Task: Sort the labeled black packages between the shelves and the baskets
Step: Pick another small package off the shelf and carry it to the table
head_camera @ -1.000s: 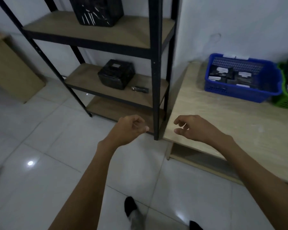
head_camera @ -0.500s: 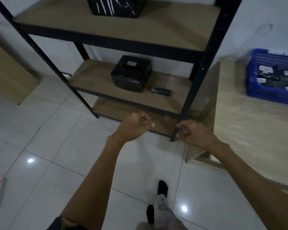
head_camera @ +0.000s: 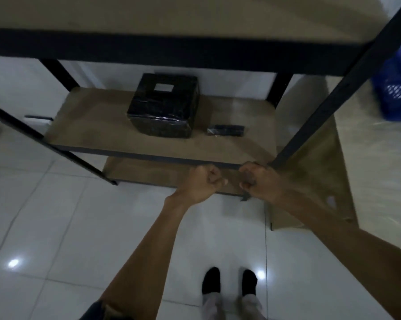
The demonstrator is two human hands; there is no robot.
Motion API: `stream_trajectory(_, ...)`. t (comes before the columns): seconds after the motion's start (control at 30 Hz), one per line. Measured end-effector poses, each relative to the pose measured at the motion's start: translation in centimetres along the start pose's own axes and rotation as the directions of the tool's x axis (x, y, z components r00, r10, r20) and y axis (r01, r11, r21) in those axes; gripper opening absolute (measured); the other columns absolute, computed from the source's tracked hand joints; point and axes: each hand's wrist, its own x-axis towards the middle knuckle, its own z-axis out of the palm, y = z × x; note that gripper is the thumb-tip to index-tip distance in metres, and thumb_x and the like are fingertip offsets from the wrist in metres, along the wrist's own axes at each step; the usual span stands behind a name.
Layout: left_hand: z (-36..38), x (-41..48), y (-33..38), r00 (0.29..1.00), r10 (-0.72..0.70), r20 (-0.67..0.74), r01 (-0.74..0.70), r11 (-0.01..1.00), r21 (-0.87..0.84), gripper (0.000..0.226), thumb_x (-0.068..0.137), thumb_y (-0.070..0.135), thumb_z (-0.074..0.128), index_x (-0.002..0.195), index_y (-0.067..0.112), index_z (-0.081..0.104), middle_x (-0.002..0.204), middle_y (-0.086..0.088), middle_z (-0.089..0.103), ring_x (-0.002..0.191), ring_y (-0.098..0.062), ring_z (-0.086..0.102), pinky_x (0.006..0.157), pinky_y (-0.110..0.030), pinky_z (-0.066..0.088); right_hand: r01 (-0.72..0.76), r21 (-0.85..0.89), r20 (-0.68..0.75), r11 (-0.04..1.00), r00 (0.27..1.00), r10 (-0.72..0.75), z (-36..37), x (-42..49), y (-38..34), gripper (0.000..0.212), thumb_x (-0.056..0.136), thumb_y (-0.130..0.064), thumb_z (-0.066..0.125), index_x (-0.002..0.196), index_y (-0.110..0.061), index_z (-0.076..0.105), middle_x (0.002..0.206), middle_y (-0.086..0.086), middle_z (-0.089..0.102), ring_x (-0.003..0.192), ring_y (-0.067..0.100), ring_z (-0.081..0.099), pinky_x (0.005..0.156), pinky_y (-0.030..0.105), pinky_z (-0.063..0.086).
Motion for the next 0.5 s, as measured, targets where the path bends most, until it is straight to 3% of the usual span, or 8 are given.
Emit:
stream_trajectory(0.13, 0.8, 7.3, -3.0, 0.998, 0.068, 0.017, -0.069, 0.995, 0.076, 0.029, 0.084, 0.031, 0.07, 0.106, 0.014, 0.065, 0.104, 0.003, 0.066, 0.099, -0.016, 0.061, 0.089, -0.032, 0.052, -0.011, -0.032, -0.04, 0.999, 0.999, 0.01, 2.6, 4.4, 2.1, 0.039, 0.084, -0.021, 0.064, 0.121, -0.013, 0.053, 0.116, 0.01, 0.06, 0.103, 0.029, 0.059, 0.084, 0.038, 0.051)
stream_trajectory(0.23, 1.0, 12.3, -6.1, 0.985, 0.16, -0.066, -0.138, 0.957, 0.256, 0.04, 0.082, 0.041, 0.066, 0.111, 0.013, 0.066, 0.113, -0.004, 0.065, 0.106, -0.024, 0.059, 0.092, -0.04, 0.05, -0.01, -0.032, -0.059, 0.999, 0.998, 0.008, 4.2, 7.1, 4.0, 0.042, 0.082, -0.021, 0.064, 0.122, -0.014, 0.051, 0.114, 0.011, 0.059, 0.106, 0.032, 0.056, 0.083, 0.043, 0.051)
stream_trajectory(0.33, 1.3, 15.7, -8.7, 0.971, 0.184, -0.155, -0.106, 0.905, 0.413, 0.055, 0.084, 0.046, 0.065, 0.127, 0.012, 0.058, 0.128, -0.01, 0.056, 0.118, -0.029, 0.051, 0.101, -0.042, 0.042, -0.021, -0.095, -0.056, 0.995, 0.998, 0.016, 4.7, 9.7, 5.1, 0.056, 0.084, -0.022, 0.063, 0.135, -0.016, 0.04, 0.126, 0.011, 0.052, 0.117, 0.033, 0.047, 0.092, 0.041, 0.046)
stream_trajectory(0.43, 2.1, 18.0, -11.1, 0.943, 0.27, -0.196, -0.112, 0.809, 0.577, 0.064, 0.082, 0.06, 0.058, 0.128, 0.016, 0.054, 0.131, -0.009, 0.052, 0.122, -0.028, 0.045, 0.102, -0.041, 0.035, -0.026, -0.184, -0.128, 0.983, 0.992, 0.002, 4.6, 12.9, 5.4, 0.065, 0.084, -0.021, 0.061, 0.141, -0.016, 0.031, 0.139, 0.01, 0.041, 0.124, 0.031, 0.041, 0.098, 0.039, 0.042)
stream_trajectory(0.5, 2.6, 18.5, -12.2, 0.918, 0.314, -0.243, -0.115, 0.796, 0.594, 0.067, 0.081, 0.069, 0.047, 0.127, 0.021, 0.052, 0.129, -0.007, 0.048, 0.122, -0.027, 0.04, 0.101, -0.041, 0.029, -0.007, -0.215, -0.188, 0.976, 0.982, -0.034, 4.5, 15.1, 5.4, 0.067, 0.083, -0.017, 0.06, 0.143, -0.017, 0.029, 0.147, 0.01, 0.033, 0.131, 0.031, 0.035, 0.103, 0.041, 0.038)
